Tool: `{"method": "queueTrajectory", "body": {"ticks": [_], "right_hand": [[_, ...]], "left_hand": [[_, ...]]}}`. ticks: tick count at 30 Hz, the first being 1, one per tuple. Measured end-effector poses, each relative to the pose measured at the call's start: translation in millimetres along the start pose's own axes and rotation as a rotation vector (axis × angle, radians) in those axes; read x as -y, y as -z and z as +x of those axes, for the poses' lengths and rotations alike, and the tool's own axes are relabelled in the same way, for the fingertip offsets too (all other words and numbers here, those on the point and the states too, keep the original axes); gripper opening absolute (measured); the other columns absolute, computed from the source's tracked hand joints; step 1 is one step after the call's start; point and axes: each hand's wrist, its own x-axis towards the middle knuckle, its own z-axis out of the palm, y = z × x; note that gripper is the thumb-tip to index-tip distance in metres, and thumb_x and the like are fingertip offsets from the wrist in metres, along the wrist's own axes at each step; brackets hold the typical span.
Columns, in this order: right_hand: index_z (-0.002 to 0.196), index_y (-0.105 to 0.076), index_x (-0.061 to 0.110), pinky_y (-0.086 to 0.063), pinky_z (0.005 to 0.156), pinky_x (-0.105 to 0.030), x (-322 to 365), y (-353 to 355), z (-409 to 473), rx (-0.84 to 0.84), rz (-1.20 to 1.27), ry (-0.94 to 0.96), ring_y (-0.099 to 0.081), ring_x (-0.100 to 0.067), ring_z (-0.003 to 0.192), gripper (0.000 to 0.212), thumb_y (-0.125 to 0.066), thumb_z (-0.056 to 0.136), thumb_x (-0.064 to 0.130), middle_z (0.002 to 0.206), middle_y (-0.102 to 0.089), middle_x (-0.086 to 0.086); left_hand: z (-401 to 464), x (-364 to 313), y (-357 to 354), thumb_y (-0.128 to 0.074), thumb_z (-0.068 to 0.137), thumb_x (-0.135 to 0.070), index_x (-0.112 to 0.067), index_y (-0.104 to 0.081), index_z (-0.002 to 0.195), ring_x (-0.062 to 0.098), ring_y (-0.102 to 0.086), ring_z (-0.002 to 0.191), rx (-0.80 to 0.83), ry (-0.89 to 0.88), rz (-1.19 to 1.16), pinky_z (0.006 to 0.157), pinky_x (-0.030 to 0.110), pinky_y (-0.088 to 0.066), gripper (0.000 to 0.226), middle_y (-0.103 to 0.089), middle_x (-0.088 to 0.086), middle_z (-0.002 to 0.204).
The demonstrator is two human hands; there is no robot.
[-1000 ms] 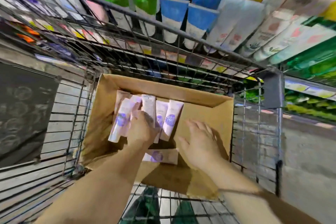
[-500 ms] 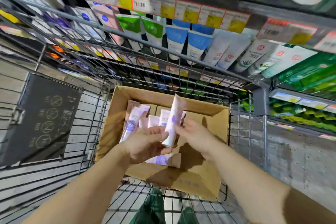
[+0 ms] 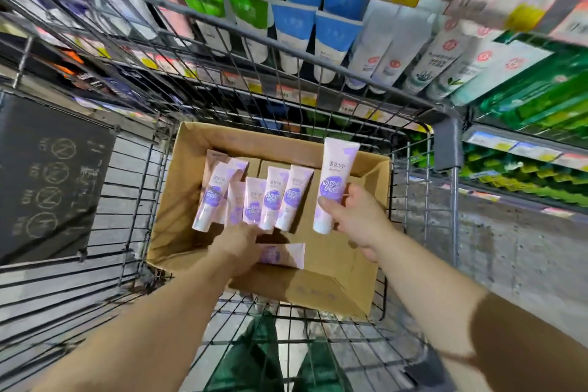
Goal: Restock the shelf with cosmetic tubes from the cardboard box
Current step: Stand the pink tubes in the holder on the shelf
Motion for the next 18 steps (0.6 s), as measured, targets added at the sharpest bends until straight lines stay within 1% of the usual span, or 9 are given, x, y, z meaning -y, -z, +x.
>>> {"method": "queueTrajectory", "body": {"ticks": [3, 5, 7, 9, 10, 13, 16, 17, 18], "right_hand": [[0.112, -0.054, 0.019, -0.052, 0.085, -0.034, -12, 4, 1, -0.018, -0.019, -0.013, -0.063, -0.017, 0.103, 0.025, -0.066, 0.090, 0.023, 0.114, -0.066, 0.000], [0.113, -0.054, 0.018, -0.053, 0.086, -0.036, -16, 5, 1, -0.028, -0.012, -0.019, -0.064, -0.017, 0.102, 0.027, -0.067, 0.090, 0.023, 0.113, -0.066, 0.000], [0.112, -0.054, 0.020, -0.053, 0.089, -0.040, -18, 5, 1, -0.035, -0.023, -0.025, -0.064, -0.017, 0.101, 0.027, -0.067, 0.089, 0.024, 0.113, -0.066, 0.001], [0.111, -0.054, 0.022, -0.053, 0.090, -0.042, -17, 5, -2, -0.036, -0.031, -0.032, -0.064, -0.018, 0.102, 0.026, -0.067, 0.089, 0.025, 0.113, -0.066, 0.001], [0.111, -0.054, 0.022, -0.053, 0.089, -0.042, -14, 5, -4, -0.038, -0.028, -0.032, -0.064, -0.018, 0.102, 0.026, -0.067, 0.089, 0.025, 0.113, -0.066, 0.002], [0.110, -0.055, 0.021, -0.053, 0.084, -0.039, -1, 8, -14, -0.049, -0.014, -0.008, -0.063, -0.019, 0.101, 0.024, -0.067, 0.090, 0.024, 0.113, -0.066, 0.001], [0.105, -0.053, 0.020, -0.052, 0.078, -0.034, 24, 14, -34, -0.069, 0.014, 0.028, -0.062, -0.018, 0.096, 0.020, -0.066, 0.090, 0.024, 0.110, -0.065, -0.001], [0.102, -0.053, 0.021, -0.051, 0.074, -0.033, 35, 17, -42, -0.077, 0.024, 0.039, -0.062, -0.018, 0.094, 0.018, -0.066, 0.090, 0.025, 0.109, -0.065, -0.002], [0.100, -0.053, 0.021, -0.049, 0.068, -0.032, 46, 22, -52, -0.088, 0.034, 0.053, -0.063, -0.020, 0.093, 0.018, -0.066, 0.090, 0.026, 0.110, -0.066, -0.003]], "left_hand": [[5, 0, -9, -0.053, 0.087, -0.042, -0.027, -0.060, 0.114, 0.025, -0.059, 0.102, 0.019, 0.004, 0.155, 0.087, 0.040, -0.050, 0.031, -0.062, 0.003, 0.113], [8, -6, -6, -0.056, 0.088, -0.043, -0.024, -0.061, 0.111, 0.021, -0.059, 0.097, 0.086, 0.015, 0.214, 0.086, 0.037, -0.052, 0.031, -0.062, 0.002, 0.107], [8, -12, 3, -0.062, 0.085, -0.043, -0.023, -0.062, 0.113, 0.018, -0.059, 0.095, 0.199, 0.024, 0.201, 0.088, 0.034, -0.053, 0.034, -0.063, 0.000, 0.104], [4, -13, 10, -0.067, 0.084, -0.040, -0.022, -0.062, 0.113, 0.016, -0.059, 0.096, 0.288, 0.033, 0.117, 0.090, 0.031, -0.052, 0.035, -0.063, -0.001, 0.104], [0, -13, 15, -0.068, 0.084, -0.036, -0.019, -0.062, 0.112, 0.016, -0.059, 0.095, 0.300, 0.031, 0.040, 0.087, 0.029, -0.051, 0.033, -0.063, -0.001, 0.103], [-22, -11, 38, -0.070, 0.085, -0.030, -0.014, -0.062, 0.101, 0.015, -0.055, 0.085, 0.217, -0.004, -0.253, 0.071, 0.025, -0.044, 0.024, -0.060, 0.000, 0.093], [-49, -20, 71, -0.071, 0.084, -0.023, -0.017, -0.056, 0.085, 0.013, -0.051, 0.072, 0.111, -0.046, -0.472, 0.060, 0.022, -0.041, 0.016, -0.056, 0.001, 0.079], [-61, -27, 86, -0.070, 0.085, -0.020, -0.019, -0.055, 0.085, 0.013, -0.052, 0.069, 0.087, -0.073, -0.538, 0.059, 0.022, -0.043, 0.015, -0.056, 0.001, 0.078], [-70, -35, 99, -0.071, 0.085, -0.017, -0.019, -0.057, 0.087, 0.014, -0.055, 0.070, 0.073, -0.108, -0.619, 0.063, 0.025, -0.050, 0.014, -0.059, 0.004, 0.080]]}}
